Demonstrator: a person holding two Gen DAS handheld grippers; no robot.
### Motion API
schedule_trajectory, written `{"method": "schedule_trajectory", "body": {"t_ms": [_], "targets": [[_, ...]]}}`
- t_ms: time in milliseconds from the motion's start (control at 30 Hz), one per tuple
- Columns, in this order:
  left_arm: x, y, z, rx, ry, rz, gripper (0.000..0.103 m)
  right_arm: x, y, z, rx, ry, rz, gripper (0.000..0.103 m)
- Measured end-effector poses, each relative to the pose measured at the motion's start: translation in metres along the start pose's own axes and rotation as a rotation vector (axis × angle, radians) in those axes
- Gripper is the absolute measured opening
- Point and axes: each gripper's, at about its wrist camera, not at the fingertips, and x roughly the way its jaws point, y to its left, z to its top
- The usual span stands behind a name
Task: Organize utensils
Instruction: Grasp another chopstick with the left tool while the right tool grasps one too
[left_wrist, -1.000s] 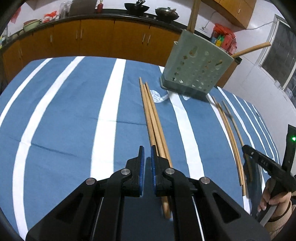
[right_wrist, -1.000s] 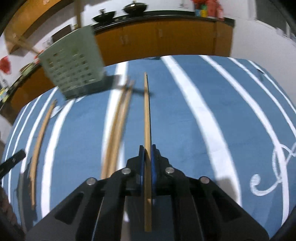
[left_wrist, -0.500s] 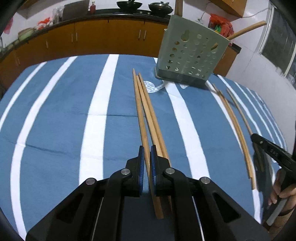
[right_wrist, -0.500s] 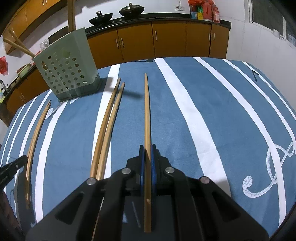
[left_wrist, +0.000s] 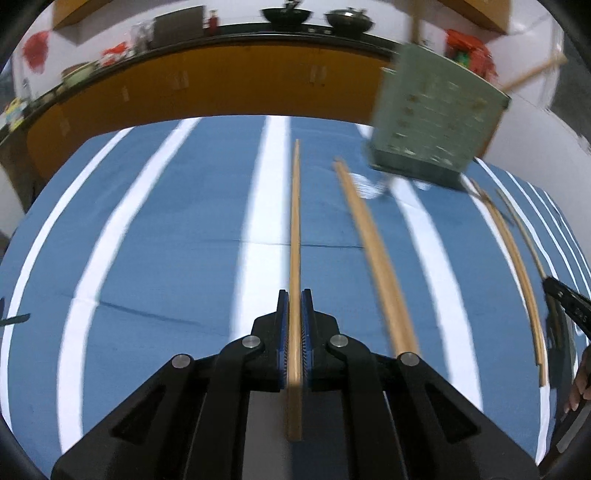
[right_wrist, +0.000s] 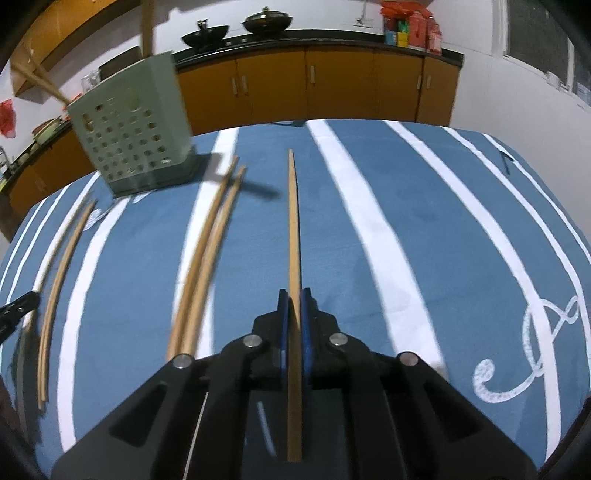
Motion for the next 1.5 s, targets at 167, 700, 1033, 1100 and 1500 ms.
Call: {"method": "schedule_trajectory", "body": {"t_ms": [167,700,1033,1100,1500], "targets": [[-0.0009,0.0145,-0.0007,-0.025,-0.015,-0.005,0.008,0.0013,-0.0024,0.0007,0.003,0.001,-0.006,0.008],[-0.0004,0.0151,-0.0003,-0.04,-0.014,-0.019,0.008,0.0021,-0.0028,0.0005,-0.003,0.003,-0.009,0.009],[-0.0005,0.0159,-0.0001,-0.042,-0.014,-0.022,0.008,0.0018,-0.0031,0.0004,-0.006,0.003,-0.013,0.009],[-0.0004,0.0159,0.0,-0.041,-0.014,-0.021,0.008,0.0018,-0.003,0.0003,-0.006,0.003,-0.013,0.009],[-0.0008,0.0161,0.0002,-0.041,-0.013,-0.021,0.008,0.0018,-0.0027,0.0002,-0.006,0.004,-0.013,0.009]]}}
